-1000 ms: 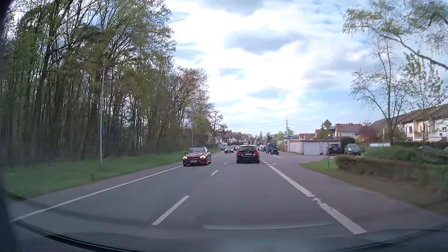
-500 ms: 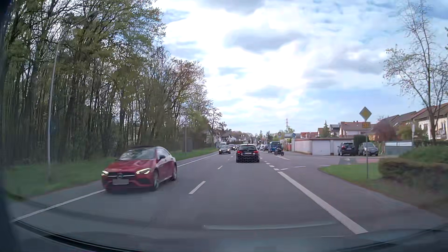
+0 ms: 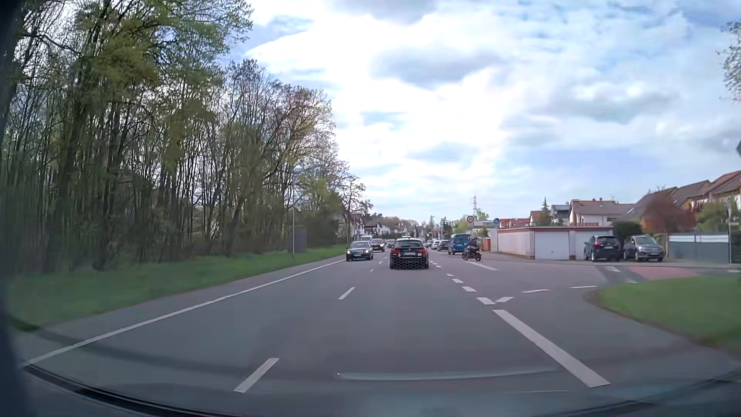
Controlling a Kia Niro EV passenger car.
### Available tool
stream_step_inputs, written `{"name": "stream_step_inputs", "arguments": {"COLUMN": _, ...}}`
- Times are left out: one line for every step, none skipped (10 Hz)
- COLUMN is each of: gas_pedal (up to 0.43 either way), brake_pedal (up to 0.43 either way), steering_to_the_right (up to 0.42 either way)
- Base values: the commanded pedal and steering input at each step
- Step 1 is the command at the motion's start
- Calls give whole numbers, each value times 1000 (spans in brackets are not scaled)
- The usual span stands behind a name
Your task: Follow the waypoints while adhering to traffic rules and regulations
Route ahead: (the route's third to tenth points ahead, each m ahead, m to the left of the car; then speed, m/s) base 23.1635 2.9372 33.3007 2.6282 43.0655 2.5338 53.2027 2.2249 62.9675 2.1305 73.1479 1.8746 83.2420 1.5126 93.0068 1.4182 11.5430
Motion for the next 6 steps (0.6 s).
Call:
{"name": "stream_step_inputs", "arguments": {"gas_pedal": 67, "brake_pedal": 0, "steering_to_the_right": -1}}
{"name": "stream_step_inputs", "arguments": {"gas_pedal": 47, "brake_pedal": 0, "steering_to_the_right": -1}}
{"name": "stream_step_inputs", "arguments": {"gas_pedal": 8, "brake_pedal": 0, "steering_to_the_right": -1}}
{"name": "stream_step_inputs", "arguments": {"gas_pedal": 0, "brake_pedal": 0, "steering_to_the_right": 0}}
{"name": "stream_step_inputs", "arguments": {"gas_pedal": 0, "brake_pedal": 0, "steering_to_the_right": 0}}
{"name": "stream_step_inputs", "arguments": {"gas_pedal": 0, "brake_pedal": 0, "steering_to_the_right": 0}}
